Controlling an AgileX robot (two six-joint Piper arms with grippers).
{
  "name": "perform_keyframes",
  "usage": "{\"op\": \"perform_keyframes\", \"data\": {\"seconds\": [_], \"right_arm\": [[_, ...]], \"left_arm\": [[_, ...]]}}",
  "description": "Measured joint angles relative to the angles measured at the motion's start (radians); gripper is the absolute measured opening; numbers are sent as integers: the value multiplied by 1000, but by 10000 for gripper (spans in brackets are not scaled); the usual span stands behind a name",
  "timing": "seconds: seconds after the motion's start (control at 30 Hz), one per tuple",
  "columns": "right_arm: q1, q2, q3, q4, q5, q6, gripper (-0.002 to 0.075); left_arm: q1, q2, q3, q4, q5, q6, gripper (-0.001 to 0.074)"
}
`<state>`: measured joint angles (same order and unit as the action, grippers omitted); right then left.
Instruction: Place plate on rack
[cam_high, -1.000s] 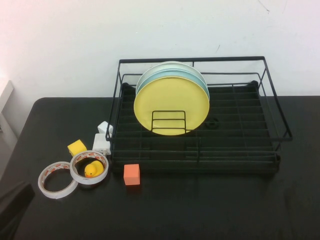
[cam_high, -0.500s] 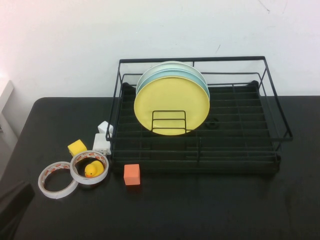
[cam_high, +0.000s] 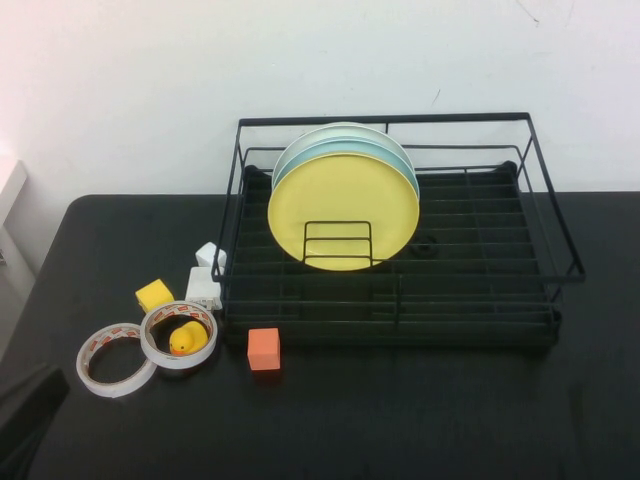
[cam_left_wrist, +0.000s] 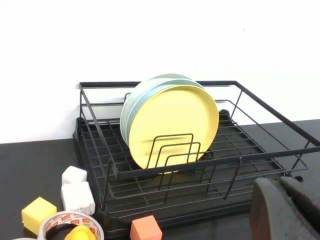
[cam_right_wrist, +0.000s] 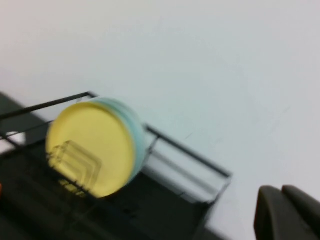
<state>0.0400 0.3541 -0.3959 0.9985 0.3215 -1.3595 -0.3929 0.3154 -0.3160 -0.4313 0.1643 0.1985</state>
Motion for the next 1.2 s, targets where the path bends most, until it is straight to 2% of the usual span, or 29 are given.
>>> {"op": "perform_keyframes", "data": {"seconds": [0.17,0.27,0.37,0.43,0.53,0.63,0.9,1.2], "right_arm": [[-2,-59,22,-34,-52,1,0],[-12,-85,76,-90,-77,89,0],[-18,-127,141,-375,-137,387,0],[-19,-160,194,-669,-171,761,0],[-20,-219,272,-1056,-180,1206,0],[-20,-289,341,-1226,-177,1426,0],[-20,-366,423,-1285,-10,1517,0],[-20,-366,416,-1273,25,1521,0]], "left_arm": [[0,0,0,0,0,2,-1],[0,0,0,0,0,2,-1],[0,0,0,0,0,2,-1],[0,0,0,0,0,4,-1],[0,0,0,0,0,4,-1],[0,0,2,0,0,4,-1],[0,0,2,0,0,4,-1],[0,0,2,0,0,4,-1]]}}
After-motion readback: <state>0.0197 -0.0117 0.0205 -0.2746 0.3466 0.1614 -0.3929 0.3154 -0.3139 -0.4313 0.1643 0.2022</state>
